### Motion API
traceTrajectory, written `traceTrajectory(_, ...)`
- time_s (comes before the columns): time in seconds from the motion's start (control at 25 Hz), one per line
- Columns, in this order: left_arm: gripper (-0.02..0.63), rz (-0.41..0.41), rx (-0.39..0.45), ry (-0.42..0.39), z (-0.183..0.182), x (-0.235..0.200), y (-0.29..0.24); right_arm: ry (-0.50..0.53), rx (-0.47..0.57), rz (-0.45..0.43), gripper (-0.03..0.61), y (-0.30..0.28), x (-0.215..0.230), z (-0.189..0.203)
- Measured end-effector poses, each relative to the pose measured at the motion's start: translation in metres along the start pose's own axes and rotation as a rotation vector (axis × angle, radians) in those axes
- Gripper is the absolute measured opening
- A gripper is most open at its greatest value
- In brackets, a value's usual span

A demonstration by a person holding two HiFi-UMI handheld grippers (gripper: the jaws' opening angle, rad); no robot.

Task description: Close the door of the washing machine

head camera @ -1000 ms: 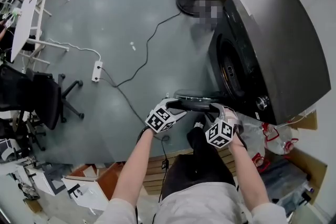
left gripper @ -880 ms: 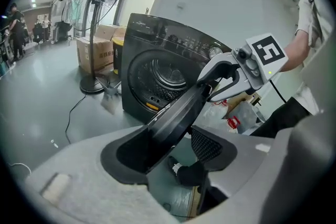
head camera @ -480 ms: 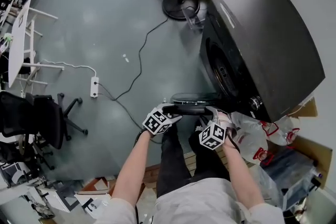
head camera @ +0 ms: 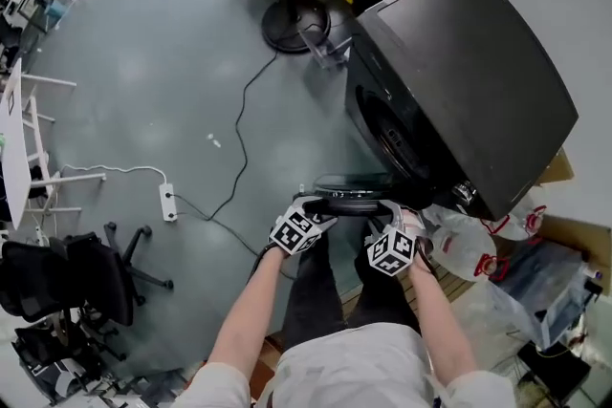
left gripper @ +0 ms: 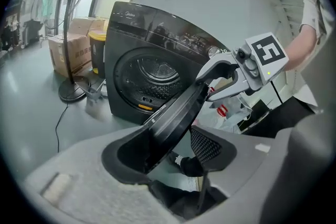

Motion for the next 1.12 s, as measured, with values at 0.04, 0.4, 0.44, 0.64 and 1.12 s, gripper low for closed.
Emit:
traceTrajectory(0.04,0.245,0.011,-0.013,-0.015,-0.004,-0.004,-0.001,-0.025,-0.011,0.011,0.187,-0.002,0.003,-0.001)
traceTrajectory(0.4,0.242,0.118,-0.082,-0.132,-0.046,-0.046,-0.008,-0.188,-0.056,0.090,0.190,-0.013,0.033,-0.017)
traceTrajectory(0.44,0.241,0.128,-0.090,-0.144,-0.051,-0.050,-0.009,-0.204,-0.058,0.101,0.190,-0.015,0.037,-0.019)
traceTrajectory(0.64,0.241,0.170,-0.126,-0.213,-0.073,-0.066,-0.020,-0.284,-0.075,0.143,0.190,-0.020,0.055,-0.020)
traceTrajectory(1.12,0.271,0.135,0.005,-0.380,-0.126,-0.092,-0.043,-0.424,-0.014,0.278,0.190,-0.018,0.096,-0.022)
Point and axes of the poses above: the fingertips, and each gripper's own axes: y backward along the fingers, x to its right, z out of its underside, the point moved 4 cm from there along y, backward along the fingers
